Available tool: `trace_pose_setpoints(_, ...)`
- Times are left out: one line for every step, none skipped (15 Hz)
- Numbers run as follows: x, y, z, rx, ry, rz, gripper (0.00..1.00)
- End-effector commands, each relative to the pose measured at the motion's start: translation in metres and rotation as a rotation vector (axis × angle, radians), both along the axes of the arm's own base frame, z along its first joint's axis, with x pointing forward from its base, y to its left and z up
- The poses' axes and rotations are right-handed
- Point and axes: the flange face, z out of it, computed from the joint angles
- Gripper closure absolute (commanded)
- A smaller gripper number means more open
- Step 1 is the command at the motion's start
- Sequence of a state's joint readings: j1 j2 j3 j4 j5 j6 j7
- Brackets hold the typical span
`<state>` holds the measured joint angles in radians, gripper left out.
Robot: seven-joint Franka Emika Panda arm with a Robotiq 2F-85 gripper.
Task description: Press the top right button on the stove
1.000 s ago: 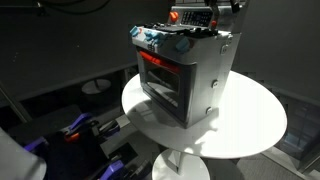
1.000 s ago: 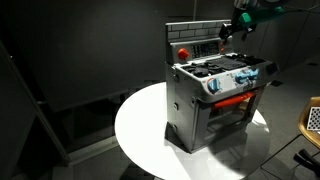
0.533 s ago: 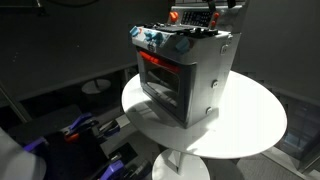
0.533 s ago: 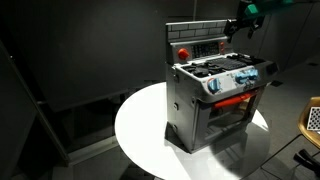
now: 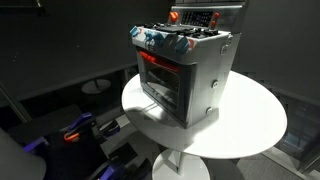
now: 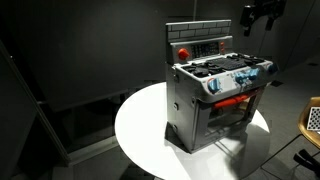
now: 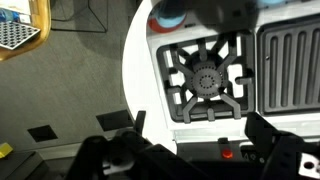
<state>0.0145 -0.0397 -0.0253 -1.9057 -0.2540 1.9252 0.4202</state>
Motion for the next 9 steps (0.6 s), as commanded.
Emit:
trace_pose_setpoints(-0.036, 0.003, 0.025, 0.082, 0.064, 0.094, 0.0)
trace_pose_setpoints(-0.044, 0.004, 0.032, 0.105, 0.075, 0.117, 0.0)
trace_pose_setpoints(-0.051, 0.004, 0.039, 0.125, 0.086, 0.139, 0.0)
trace_pose_setpoints(-0.058, 0.004, 0.047, 0.143, 0.098, 0.164, 0.0)
trace_pose_setpoints(-0.064, 0.005, 0.053, 0.162, 0.11, 0.19, 0.0)
trace_pose_setpoints(-0.07, 0.005, 0.059, 0.176, 0.123, 0.214, 0.0)
trace_pose_setpoints(-0.075, 0.004, 0.063, 0.185, 0.136, 0.231, 0.0)
trace_pose_setpoints(-0.079, 0.004, 0.067, 0.189, 0.146, 0.246, 0.0)
trace_pose_setpoints(-0.082, 0.002, 0.069, 0.18, 0.152, 0.267, 0.0)
